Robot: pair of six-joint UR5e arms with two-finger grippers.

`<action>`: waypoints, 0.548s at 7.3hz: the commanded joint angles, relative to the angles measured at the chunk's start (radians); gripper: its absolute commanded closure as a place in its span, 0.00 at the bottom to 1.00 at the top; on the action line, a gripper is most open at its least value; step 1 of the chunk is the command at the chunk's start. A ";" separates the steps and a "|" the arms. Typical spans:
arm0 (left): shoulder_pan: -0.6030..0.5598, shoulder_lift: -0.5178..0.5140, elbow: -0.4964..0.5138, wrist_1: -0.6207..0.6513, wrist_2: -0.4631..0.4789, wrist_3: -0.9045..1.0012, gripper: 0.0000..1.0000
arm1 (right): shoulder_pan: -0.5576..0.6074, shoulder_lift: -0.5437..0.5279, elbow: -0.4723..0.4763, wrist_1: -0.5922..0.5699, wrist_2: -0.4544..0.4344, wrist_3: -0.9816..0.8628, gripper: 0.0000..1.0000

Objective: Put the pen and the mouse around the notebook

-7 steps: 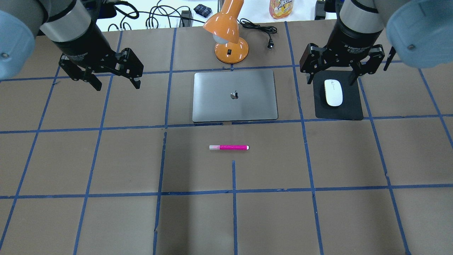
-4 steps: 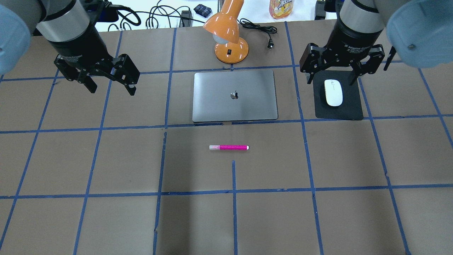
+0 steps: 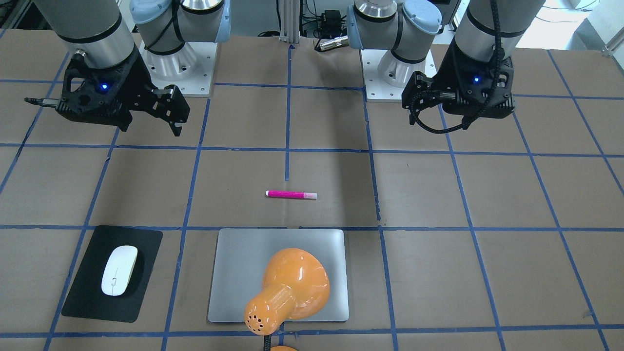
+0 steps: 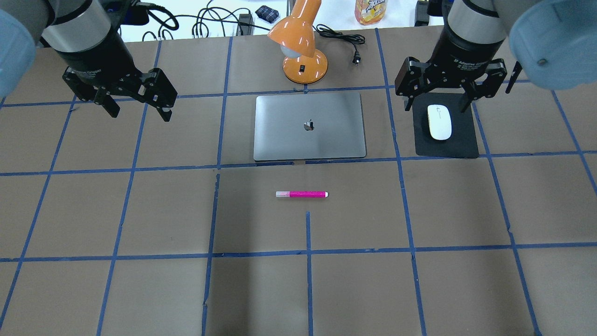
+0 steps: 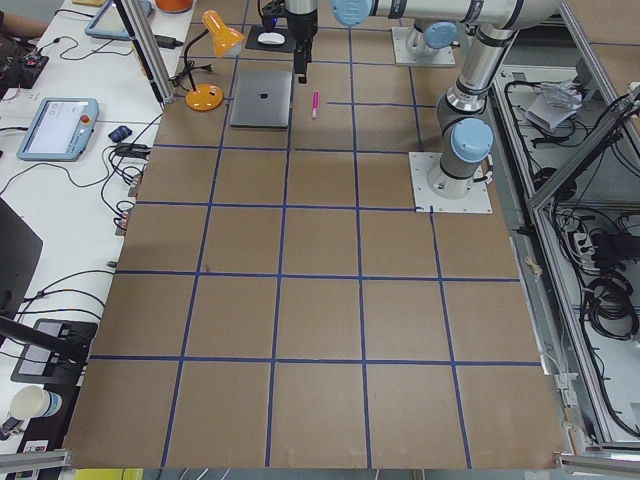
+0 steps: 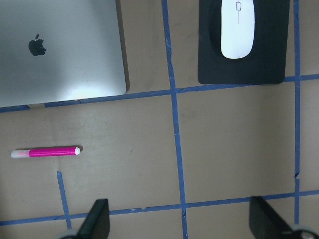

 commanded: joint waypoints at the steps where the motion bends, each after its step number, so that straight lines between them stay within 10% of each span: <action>1: 0.000 -0.008 -0.001 0.038 0.001 -0.089 0.00 | 0.000 0.000 -0.001 0.000 -0.002 0.001 0.00; 4: 0.000 -0.010 -0.001 0.043 -0.001 -0.097 0.00 | 0.000 0.000 -0.002 0.002 -0.006 0.001 0.00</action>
